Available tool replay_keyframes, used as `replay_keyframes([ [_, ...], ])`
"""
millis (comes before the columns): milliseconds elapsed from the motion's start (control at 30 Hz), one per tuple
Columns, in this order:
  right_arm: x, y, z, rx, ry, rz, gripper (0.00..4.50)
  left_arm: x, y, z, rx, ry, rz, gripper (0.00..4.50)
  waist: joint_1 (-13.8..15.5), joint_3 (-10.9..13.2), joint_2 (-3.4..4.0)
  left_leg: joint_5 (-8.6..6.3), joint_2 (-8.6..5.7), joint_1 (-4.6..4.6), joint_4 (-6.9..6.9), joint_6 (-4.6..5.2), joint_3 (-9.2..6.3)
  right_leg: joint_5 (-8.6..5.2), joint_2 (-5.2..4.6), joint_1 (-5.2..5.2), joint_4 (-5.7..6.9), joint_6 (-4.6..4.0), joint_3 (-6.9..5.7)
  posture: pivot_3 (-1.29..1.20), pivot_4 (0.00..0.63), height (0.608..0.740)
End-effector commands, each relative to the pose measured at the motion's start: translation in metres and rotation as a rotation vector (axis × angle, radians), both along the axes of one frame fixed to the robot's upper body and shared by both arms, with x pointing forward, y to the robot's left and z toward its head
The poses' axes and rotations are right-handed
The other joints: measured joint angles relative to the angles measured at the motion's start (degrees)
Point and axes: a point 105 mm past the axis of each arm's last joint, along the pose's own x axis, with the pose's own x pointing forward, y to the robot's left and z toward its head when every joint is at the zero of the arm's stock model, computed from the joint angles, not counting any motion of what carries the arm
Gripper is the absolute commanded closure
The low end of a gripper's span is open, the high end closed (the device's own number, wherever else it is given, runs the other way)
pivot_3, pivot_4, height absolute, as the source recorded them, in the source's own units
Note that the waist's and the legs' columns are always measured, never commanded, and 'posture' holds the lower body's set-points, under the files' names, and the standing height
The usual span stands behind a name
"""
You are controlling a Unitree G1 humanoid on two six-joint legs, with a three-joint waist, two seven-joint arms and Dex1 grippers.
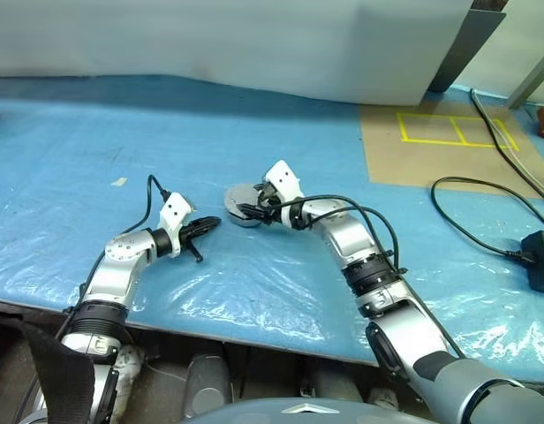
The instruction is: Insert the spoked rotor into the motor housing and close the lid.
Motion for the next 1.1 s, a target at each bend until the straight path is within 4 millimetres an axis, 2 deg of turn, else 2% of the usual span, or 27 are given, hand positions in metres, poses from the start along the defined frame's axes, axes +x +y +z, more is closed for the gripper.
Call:
replay_keyframes([
  [33,-0.001,0.004,-0.004,-0.072,-0.063,0.027,1.53,0.002,-0.003,0.008,-0.001,-0.034,-0.015,4.50,0.0,0.0,0.00,0.00,0.00,0.00,-0.01,0.00,0.00,0.00,0.00,0.00,0.00,0.00,0.00,0.00,0.150,0.740],
  [133,-0.005,0.002,-0.020,-0.117,-0.048,0.032,1.53,0.002,-0.003,0.009,-0.002,-0.034,-0.016,4.50,-0.1,0.0,0.00,0.00,0.00,0.02,-0.01,0.00,0.00,0.00,0.00,0.00,0.01,0.00,0.00,0.00,0.150,0.740],
  [233,-0.008,0.005,-0.024,-0.101,-0.029,0.033,1.53,0.002,-0.001,0.008,-0.002,-0.033,-0.011,4.50,-0.2,0.0,0.00,0.00,0.00,0.09,0.00,0.00,0.00,0.00,0.00,0.07,0.02,0.00,0.01,0.00,0.150,0.740],
  [400,-0.004,0.010,-0.001,0.035,0.023,0.021,1.53,0.000,-0.001,0.008,-0.002,-0.031,-0.010,4.50,-0.5,0.0,0.00,0.00,0.00,0.16,-0.02,0.00,0.02,-0.12,0.00,0.12,0.00,-0.19,0.05,0.00,0.150,0.740],
  [500,-0.002,0.013,0.013,0.087,0.040,0.027,1.53,0.001,-0.001,0.008,-0.002,-0.034,-0.009,4.50,-0.7,0.0,-0.01,0.00,-0.01,0.15,-0.07,0.00,0.02,-0.01,0.00,0.11,-0.01,-0.02,0.05,0.00,0.150,0.740],
  [633,0.000,0.019,0.025,0.177,0.104,0.019,1.53,0.001,0.000,0.008,-0.002,-0.036,-0.005,4.50,-0.9,0.0,-0.01,0.00,-0.01,0.14,-0.11,0.00,0.02,-0.01,0.00,0.09,-0.02,-0.02,0.02,0.00,0.150,0.740],
  [733,-0.004,0.026,0.013,0.076,0.068,0.036,1.53,0.001,-0.001,0.007,-0.002,-0.032,-0.005,4.50,-1.1,0.0,-0.01,0.00,-0.01,0.13,-0.11,0.00,0.02,-0.02,0.00,0.08,-0.02,-0.03,0.02,0.00,0.150,0.740],
  [900,-0.004,0.025,-0.019,-0.092,0.056,0.008,1.53,0.001,-0.001,0.006,-0.001,-0.028,-0.005,4.50,-1.4,0.0,-0.01,0.00,-0.01,0.17,-0.14,-0.01,0.02,-0.02,0.00,0.07,-0.02,-0.04,0.03,0.00,0.150,0.740],
  [1100,0.000,0.016,-0.039,-0.145,0.081,-0.054,1.53,0.001,-0.001,0.006,-0.003,-0.027,-0.004,4.50,-1.4,0.0,-0.01,-0.01,0.00,0.48,-0.14,-0.01,0.08,-0.16,0.00,0.27,0.01,-0.27,0.16,0.00,0.150,0.740],
])
